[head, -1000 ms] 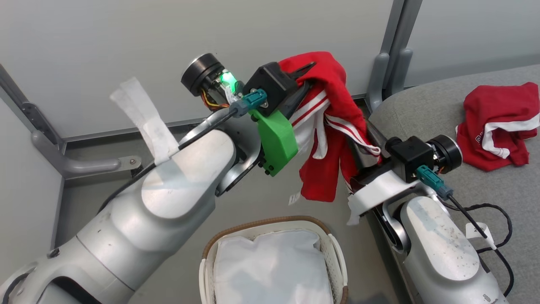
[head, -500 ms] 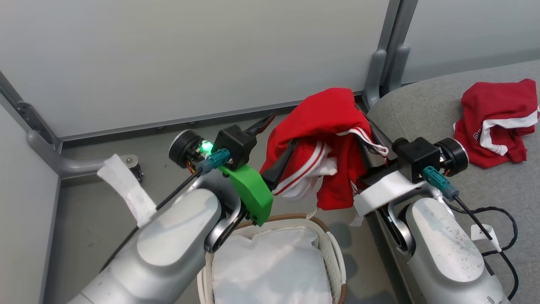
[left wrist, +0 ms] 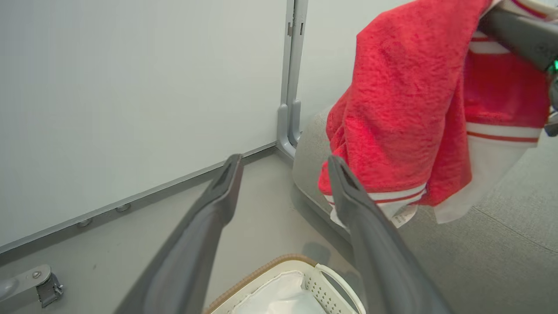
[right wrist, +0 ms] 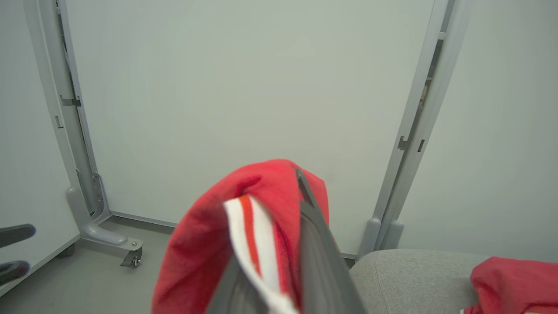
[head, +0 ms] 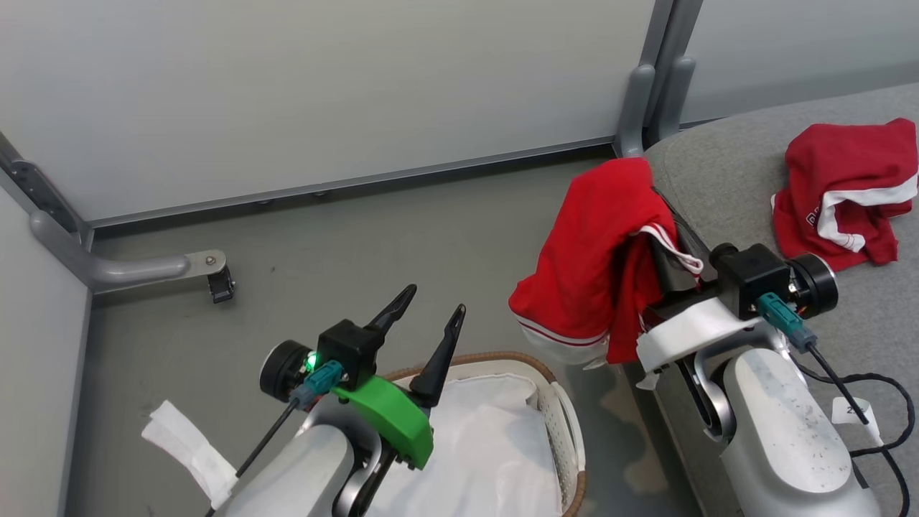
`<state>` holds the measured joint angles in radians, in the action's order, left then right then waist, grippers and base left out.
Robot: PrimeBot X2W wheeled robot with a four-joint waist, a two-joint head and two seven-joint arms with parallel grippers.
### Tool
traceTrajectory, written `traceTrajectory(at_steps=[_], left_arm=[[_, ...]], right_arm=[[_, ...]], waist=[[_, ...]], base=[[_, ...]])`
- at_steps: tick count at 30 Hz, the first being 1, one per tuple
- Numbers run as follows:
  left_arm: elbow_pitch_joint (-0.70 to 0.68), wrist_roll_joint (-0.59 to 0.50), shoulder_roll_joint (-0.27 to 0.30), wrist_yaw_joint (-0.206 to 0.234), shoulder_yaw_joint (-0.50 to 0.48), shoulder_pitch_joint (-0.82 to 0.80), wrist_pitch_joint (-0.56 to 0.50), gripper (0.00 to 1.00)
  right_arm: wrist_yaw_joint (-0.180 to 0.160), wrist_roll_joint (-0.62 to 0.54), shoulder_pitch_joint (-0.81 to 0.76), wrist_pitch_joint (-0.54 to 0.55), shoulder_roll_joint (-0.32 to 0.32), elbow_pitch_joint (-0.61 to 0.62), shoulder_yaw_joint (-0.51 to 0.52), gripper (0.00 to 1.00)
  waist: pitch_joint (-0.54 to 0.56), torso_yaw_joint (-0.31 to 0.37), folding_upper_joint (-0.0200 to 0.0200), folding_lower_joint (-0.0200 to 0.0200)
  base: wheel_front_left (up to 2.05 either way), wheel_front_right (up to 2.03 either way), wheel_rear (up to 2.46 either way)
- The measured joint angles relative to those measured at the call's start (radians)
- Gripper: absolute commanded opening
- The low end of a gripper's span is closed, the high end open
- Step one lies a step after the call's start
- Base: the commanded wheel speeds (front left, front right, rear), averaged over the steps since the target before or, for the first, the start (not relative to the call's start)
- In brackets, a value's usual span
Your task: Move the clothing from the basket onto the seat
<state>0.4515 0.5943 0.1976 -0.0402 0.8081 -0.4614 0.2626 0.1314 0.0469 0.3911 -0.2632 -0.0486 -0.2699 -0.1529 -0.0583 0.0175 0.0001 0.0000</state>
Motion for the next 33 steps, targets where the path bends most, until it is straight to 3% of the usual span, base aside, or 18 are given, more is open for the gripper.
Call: traceTrajectory(at_steps=[13,26,33], left_arm=[[-0.051,-0.161,-0.047,-0.040,-0.162,0.100,0.002,1.00],[-0.050,-0.238,-0.079,-0.076,-0.188,0.114,0.002,1.00],[-0.035,-0.249,-0.087,-0.084,-0.170,0.111,0.002,1.00]], right_arm=[[0.000,-0.044,-0.034,0.000,0.000,0.029,0.094,0.00],[0.000,-0.072,-0.112,0.000,-0.002,0.071,0.224,0.00],[0.000,-0.053,-0.132,0.000,-0.002,0.076,0.243,0.00]], waist=[[-0.030,0.079,0.0000,0.0000],[-0.070,0.322,0.0000,0.0000],[-0.102,0.450,0.0000,0.0000]], base=[[0.00,0.00,0.00],[0.00,0.00,0.00],[0.00,0.00,0.00]])
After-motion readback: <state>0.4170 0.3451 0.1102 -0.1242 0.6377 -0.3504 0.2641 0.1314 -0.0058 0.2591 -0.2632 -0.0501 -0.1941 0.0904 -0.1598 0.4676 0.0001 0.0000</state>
